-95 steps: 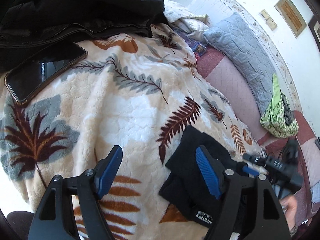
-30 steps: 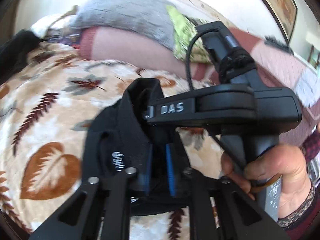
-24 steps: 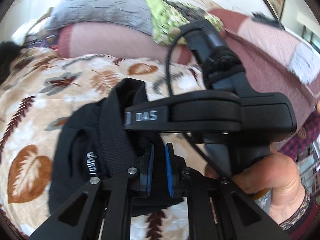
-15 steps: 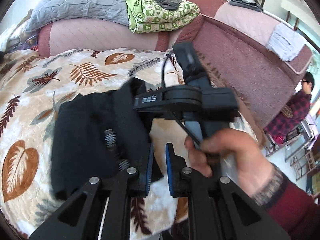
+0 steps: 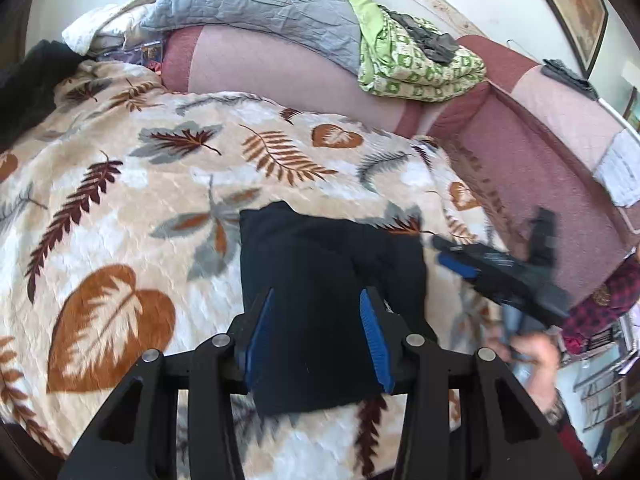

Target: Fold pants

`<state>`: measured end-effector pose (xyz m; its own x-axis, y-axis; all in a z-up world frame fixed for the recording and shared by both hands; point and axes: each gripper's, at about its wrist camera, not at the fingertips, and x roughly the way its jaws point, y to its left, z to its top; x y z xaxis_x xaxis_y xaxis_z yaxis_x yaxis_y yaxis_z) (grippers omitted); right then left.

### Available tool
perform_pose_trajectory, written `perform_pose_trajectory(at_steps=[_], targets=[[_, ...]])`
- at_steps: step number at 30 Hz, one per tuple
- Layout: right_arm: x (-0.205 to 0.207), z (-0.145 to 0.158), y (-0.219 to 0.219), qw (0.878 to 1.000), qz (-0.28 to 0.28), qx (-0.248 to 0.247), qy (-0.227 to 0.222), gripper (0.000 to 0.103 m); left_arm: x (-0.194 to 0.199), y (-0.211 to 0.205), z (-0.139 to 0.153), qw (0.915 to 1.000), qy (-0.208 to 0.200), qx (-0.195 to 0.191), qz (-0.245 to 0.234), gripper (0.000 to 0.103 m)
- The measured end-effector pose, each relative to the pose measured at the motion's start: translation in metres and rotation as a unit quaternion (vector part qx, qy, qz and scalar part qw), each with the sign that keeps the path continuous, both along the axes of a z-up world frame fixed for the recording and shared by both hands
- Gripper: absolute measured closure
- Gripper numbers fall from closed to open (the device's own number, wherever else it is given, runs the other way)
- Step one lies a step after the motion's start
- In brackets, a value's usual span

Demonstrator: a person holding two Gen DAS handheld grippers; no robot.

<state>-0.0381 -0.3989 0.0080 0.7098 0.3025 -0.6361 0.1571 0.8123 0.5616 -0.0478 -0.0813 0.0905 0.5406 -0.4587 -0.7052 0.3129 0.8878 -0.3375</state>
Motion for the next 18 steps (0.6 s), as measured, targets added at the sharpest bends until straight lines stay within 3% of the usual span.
perform_pose_trajectory(at_steps=[3,5,9,10,13,18], targets=[[-0.009,0.014,0.006,0.997,0.031,0.040,-0.053,0.057,0.008,-0.014,-0.012,0.9998,0.005,0.018,-0.005,0.061],[-0.006,0.014,0.021,0.994,0.073,0.056,-0.060,0.058,0.012,-0.019,-0.025,0.9990,0.018,0.041,-0.003,0.061],[0.002,-0.005,0.051,0.985,0.133,0.108,-0.032,0.059,0.013,-0.019,-0.048,0.9948,0.026,0.097,0.019,0.060],[0.001,-0.009,0.056,0.984,0.138,0.112,-0.026,0.059,0.014,-0.016,-0.053,0.9940,0.028,0.103,0.024,0.056],[0.005,-0.019,0.070,0.981,0.151,0.119,-0.011,0.059,0.017,-0.005,-0.060,0.9936,0.032,0.104,0.032,0.043],[0.013,-0.023,0.083,0.980,0.162,0.118,-0.002,0.059,0.019,0.006,-0.066,0.9942,0.025,0.099,0.033,0.033]])
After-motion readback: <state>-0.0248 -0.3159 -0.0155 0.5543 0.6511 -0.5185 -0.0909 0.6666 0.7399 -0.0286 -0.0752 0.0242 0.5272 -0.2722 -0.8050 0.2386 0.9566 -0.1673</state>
